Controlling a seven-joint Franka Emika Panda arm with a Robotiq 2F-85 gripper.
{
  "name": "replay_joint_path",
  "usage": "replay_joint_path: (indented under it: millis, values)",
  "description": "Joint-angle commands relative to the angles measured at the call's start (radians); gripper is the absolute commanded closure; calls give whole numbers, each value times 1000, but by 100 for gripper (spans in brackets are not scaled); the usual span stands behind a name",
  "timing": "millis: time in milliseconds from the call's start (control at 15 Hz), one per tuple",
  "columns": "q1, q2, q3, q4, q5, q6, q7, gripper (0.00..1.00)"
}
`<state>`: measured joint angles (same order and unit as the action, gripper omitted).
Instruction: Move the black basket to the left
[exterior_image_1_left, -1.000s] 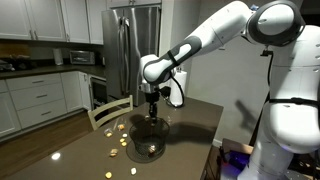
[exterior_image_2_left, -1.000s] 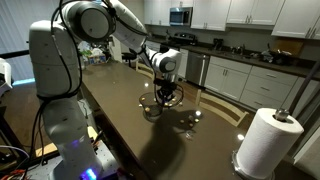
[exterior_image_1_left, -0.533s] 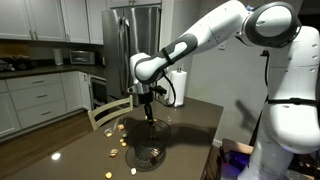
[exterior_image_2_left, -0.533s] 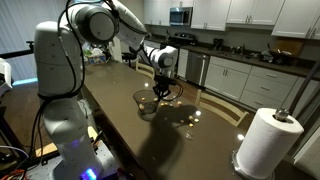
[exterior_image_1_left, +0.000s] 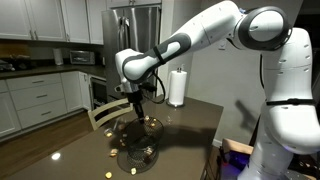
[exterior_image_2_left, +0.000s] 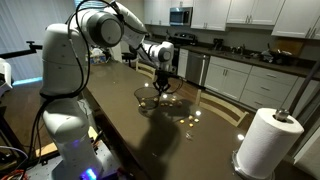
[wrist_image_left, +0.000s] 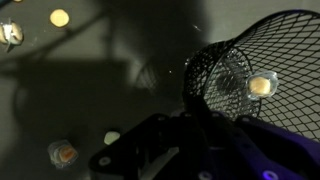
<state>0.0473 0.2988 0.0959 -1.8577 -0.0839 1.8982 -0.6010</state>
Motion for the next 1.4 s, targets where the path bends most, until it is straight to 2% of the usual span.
replay_joint_path:
  millis: [0,667,1333]
  values:
    - [10,59,13,120,-41,-70,-11,97]
    - [44,230,55,389,-14,-191,4,97]
    - [45,360,79,540,103,-214,118,97]
